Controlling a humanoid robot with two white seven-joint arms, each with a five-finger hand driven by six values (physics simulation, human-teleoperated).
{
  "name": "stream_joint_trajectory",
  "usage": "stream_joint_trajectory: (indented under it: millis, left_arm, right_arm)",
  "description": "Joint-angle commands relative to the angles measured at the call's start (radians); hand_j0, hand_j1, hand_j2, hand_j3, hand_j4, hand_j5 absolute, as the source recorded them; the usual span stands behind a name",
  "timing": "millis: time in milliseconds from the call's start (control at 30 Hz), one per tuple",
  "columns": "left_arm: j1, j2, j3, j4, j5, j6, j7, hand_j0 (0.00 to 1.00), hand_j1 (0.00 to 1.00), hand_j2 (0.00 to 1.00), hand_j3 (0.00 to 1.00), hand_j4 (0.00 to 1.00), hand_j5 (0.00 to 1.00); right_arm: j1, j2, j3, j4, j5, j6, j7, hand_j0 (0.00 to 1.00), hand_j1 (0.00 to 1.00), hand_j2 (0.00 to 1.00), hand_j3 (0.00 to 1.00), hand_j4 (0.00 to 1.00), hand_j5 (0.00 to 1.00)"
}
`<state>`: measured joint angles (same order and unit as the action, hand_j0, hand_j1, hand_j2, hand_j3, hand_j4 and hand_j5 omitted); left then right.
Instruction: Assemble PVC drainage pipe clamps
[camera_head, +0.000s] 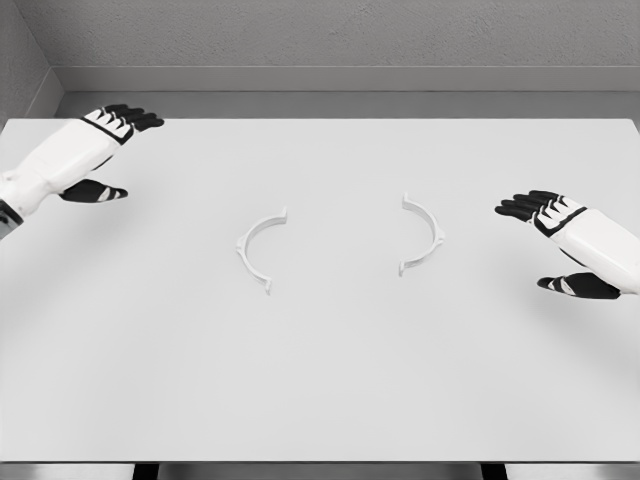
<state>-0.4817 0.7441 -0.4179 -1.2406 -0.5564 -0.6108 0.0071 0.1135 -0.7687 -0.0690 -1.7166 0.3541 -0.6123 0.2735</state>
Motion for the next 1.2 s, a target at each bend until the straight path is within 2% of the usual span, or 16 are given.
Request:
stream_joint_trajectory:
  millis: [0, 167, 200, 267, 300, 400, 433, 533, 700, 933, 1167]
  left_arm:
    - [0.005, 0.0, -0.004, -0.02, 0.007, 0.0, 0.001, 1.0, 1.0, 1.0, 1.0, 1.0, 1.0]
    - [0.005, -0.003, -0.005, -0.037, 0.009, 0.0, 0.001, 1.0, 1.0, 1.0, 1.0, 1.0, 1.0]
    - [0.003, -0.003, -0.005, -0.039, 0.013, 0.0, 0.001, 1.0, 1.0, 1.0, 1.0, 1.0, 1.0]
    - [0.005, -0.022, -0.005, -0.039, 0.01, 0.0, 0.001, 1.0, 1.0, 1.0, 1.0, 1.0, 1.0]
    - [0.006, -0.031, -0.007, -0.042, 0.009, 0.0, 0.001, 1.0, 1.0, 1.0, 1.0, 1.0, 1.0]
    - [0.008, -0.048, -0.056, -0.057, 0.013, 0.0, 0.002, 1.0, 1.0, 1.0, 1.0, 1.0, 1.0]
    - [0.02, -0.06, -0.058, -0.077, 0.013, 0.0, 0.002, 1.0, 1.0, 1.0, 1.0, 1.0, 1.0]
    - [0.028, -0.061, -0.087, -0.1, 0.018, 0.0, 0.002, 1.0, 1.0, 1.0, 1.0, 1.0, 1.0]
    - [0.057, -0.068, -0.093, -0.128, 0.018, 0.0, 0.002, 1.0, 1.0, 1.0, 1.0, 1.0, 1.0]
    - [0.098, -0.092, -0.091, -0.135, 0.019, 0.0, 0.002, 1.0, 1.0, 1.0, 1.0, 1.0, 1.0]
    - [0.098, -0.115, -0.102, -0.123, 0.013, 0.0, 0.002, 1.0, 1.0, 1.0, 1.0, 1.0, 1.0]
  right_arm:
    - [0.0, -0.001, 0.001, 0.009, -0.007, 0.001, -0.002, 1.0, 1.0, 1.0, 1.0, 1.0, 1.0]
    - [-0.006, 0.002, 0.001, 0.009, -0.011, 0.001, -0.007, 1.0, 1.0, 1.0, 1.0, 1.0, 1.0]
    - [-0.026, 0.008, 0.003, 0.022, 0.006, 0.001, -0.003, 1.0, 1.0, 1.0, 1.0, 1.0, 1.0]
    - [-0.11, 0.032, 0.037, 0.031, 0.115, 0.001, -0.002, 1.0, 1.0, 1.0, 1.0, 1.0, 1.0]
    - [-0.158, 0.042, 0.087, 0.049, 0.173, 0.001, -0.003, 1.0, 1.0, 1.0, 1.0, 1.0, 1.0]
    - [-0.294, 0.085, 0.195, 0.12, 0.276, 0.001, -0.003, 1.0, 1.0, 1.0, 1.0, 1.0, 1.0]
    - [-0.342, 0.097, 0.231, 0.152, 0.284, 0.001, -0.002, 1.0, 1.0, 1.0, 1.0, 1.0, 1.0]
    - [-0.403, 0.14, 0.285, 0.242, 0.286, 0.001, 0.006, 1.0, 1.0, 1.0, 1.0, 1.0, 1.0]
    - [-0.449, 0.186, 0.328, 0.348, 0.286, 0.001, 0.004, 1.0, 1.0, 1.0, 1.0, 1.0, 1.0]
    - [-0.449, 0.224, 0.328, 0.364, 0.284, 0.001, 0.004, 1.0, 1.0, 1.0, 1.0, 1.0, 1.0]
    - [-0.468, 0.246, 0.33, 0.399, 0.286, 0.001, 0.004, 1.0, 1.0, 1.0, 1.0, 1.0, 1.0]
